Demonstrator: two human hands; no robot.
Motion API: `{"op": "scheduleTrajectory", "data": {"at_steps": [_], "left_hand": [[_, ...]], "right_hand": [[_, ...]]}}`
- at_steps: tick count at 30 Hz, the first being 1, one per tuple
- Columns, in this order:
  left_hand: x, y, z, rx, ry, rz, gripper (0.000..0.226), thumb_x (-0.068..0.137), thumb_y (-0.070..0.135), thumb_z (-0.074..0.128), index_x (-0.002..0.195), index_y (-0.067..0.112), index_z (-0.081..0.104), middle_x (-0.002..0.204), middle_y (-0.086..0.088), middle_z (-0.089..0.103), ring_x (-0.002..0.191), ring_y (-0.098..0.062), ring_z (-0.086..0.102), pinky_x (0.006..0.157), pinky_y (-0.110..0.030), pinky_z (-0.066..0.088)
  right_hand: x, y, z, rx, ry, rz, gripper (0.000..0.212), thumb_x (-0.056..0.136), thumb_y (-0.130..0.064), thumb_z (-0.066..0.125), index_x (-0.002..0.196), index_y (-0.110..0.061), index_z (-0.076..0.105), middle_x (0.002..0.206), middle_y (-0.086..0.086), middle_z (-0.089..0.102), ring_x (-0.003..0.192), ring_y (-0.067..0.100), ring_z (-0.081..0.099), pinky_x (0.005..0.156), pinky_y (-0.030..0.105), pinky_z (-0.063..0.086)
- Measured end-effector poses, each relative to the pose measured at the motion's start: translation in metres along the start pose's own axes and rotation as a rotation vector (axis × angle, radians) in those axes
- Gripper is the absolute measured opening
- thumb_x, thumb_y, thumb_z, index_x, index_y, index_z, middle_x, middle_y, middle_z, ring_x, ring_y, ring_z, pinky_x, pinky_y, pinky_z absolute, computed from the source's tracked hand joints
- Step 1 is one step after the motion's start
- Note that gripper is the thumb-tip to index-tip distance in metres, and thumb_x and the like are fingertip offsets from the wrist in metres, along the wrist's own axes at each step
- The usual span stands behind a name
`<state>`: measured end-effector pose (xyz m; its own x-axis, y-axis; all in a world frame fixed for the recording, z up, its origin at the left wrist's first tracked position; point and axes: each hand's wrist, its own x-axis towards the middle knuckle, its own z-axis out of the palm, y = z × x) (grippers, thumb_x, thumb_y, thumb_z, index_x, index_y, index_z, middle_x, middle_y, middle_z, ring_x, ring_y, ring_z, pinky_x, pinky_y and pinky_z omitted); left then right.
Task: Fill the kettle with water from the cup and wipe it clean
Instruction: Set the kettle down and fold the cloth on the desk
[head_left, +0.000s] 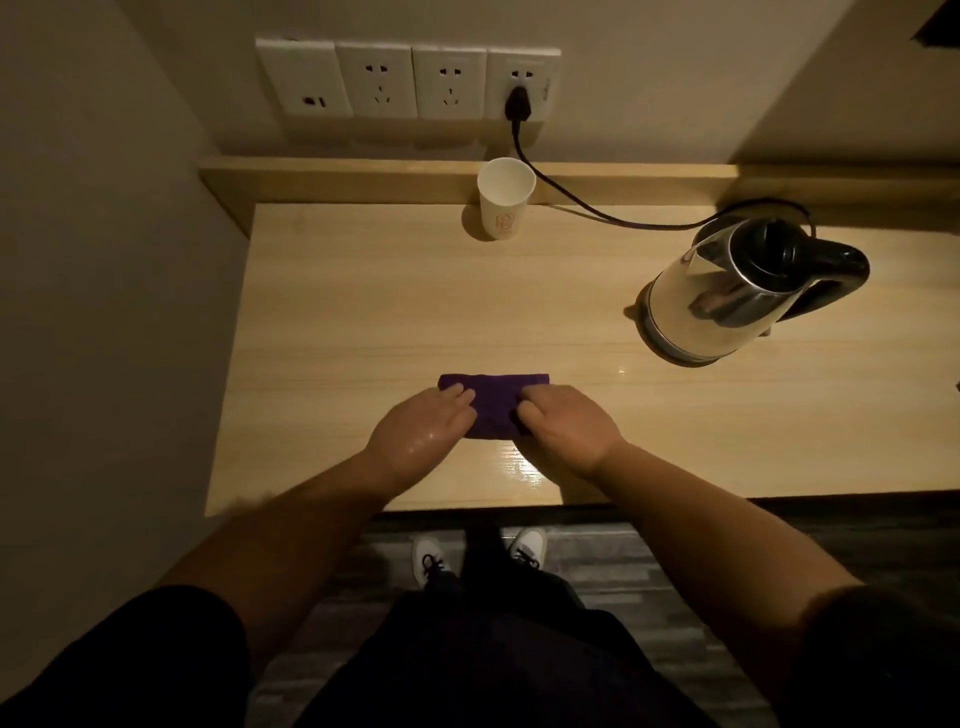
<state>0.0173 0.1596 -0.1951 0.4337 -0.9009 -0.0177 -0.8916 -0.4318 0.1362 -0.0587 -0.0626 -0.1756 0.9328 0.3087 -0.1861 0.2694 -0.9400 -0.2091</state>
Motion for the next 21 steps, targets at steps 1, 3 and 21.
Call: {"op": "scheduleTrajectory", "data": {"at_steps": [1,3,21], "left_hand": [[-0.010,0.003,0.006,-0.010,-0.055,0.013,0.050,0.075,0.001,0.076,0.123,-0.002,0.062,0.132,-0.024,0.055,0.122,-0.036,0.054,0.100,-0.047,0.044],[-0.026,0.008,0.015,0.031,-0.244,-0.018,0.057,0.097,0.025,0.050,0.148,0.006,0.032,0.156,-0.017,0.023,0.144,-0.030,0.022,0.115,-0.045,0.017],[-0.034,0.018,0.010,0.026,-0.525,-0.105,0.084,0.093,0.068,0.017,0.151,0.014,-0.014,0.155,-0.006,-0.026,0.142,-0.019,-0.026,0.115,-0.048,-0.011]], "right_hand": [[-0.010,-0.001,0.008,0.002,-0.018,-0.003,0.033,0.091,-0.027,0.048,0.107,-0.002,0.062,0.113,0.021,0.062,0.093,0.036,0.060,0.077,0.045,0.052],[-0.028,0.000,0.021,-0.026,-0.089,0.001,0.046,0.094,-0.036,0.049,0.122,-0.001,0.061,0.136,0.024,0.053,0.119,0.040,0.054,0.100,0.050,0.046],[-0.051,-0.016,0.038,-0.236,-0.373,0.100,0.092,0.092,-0.072,0.010,0.154,-0.007,-0.009,0.162,0.017,-0.015,0.149,0.032,-0.015,0.115,0.059,-0.008]]}}
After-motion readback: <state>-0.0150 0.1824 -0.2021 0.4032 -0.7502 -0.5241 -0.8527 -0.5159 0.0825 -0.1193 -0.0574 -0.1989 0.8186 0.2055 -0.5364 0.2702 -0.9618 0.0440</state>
